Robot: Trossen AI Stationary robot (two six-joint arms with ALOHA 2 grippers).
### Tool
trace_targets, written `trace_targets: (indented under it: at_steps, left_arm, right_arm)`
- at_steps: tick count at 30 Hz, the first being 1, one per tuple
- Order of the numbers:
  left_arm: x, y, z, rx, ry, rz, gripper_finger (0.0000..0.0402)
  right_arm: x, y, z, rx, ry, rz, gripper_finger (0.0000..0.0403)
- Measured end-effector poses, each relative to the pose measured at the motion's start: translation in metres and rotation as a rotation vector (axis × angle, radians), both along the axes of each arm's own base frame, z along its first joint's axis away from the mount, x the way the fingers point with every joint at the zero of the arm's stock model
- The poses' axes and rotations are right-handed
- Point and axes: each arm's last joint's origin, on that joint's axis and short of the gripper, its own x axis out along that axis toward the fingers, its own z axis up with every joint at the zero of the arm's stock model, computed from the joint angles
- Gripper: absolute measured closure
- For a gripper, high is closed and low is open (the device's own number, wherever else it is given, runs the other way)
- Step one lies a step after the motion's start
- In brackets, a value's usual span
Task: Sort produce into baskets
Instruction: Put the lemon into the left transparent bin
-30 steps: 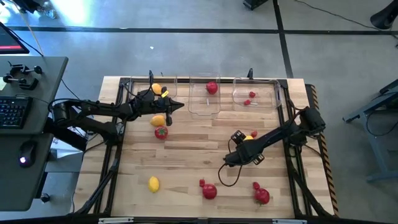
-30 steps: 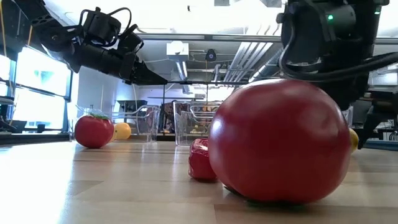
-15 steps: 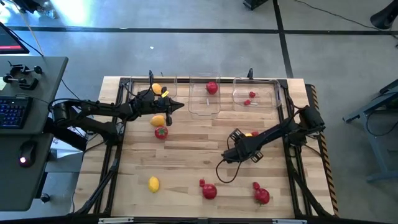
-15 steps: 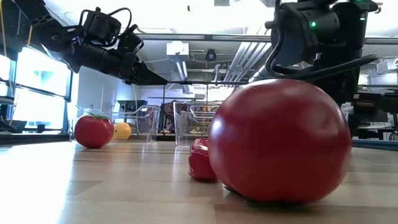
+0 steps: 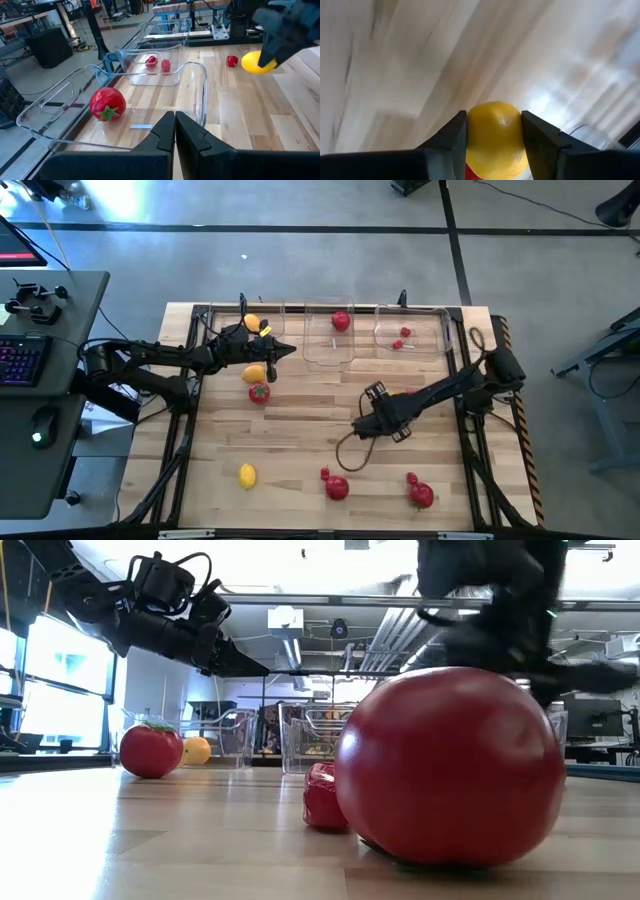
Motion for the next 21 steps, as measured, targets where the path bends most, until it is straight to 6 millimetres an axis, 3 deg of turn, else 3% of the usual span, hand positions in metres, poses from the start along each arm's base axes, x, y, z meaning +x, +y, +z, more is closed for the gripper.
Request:
trace_targets:
  at_steps: [7, 17, 21]
  left_arm:
    - [0.001, -0.004, -0.001, -0.022, 0.006, -0.09, 0.0401]
    - [0.012, -0.027, 0.003, 0.018, 0.004, -0.224, 0.0396]
    - [0.021, -0.038, 0.012, 0.026, -0.023, -0.272, 0.0365]
  right_arm:
    - [0.015, -0.022, 0.035, 0.142, -0.501, -0.121, 0.0265]
    - [0.013, -0.061, 0.04, 0.283, -1.331, -0.149, 0.0265]
    - [0.008, -0.069, 0.041, 0.368, -1.507, -0.138, 0.0265]
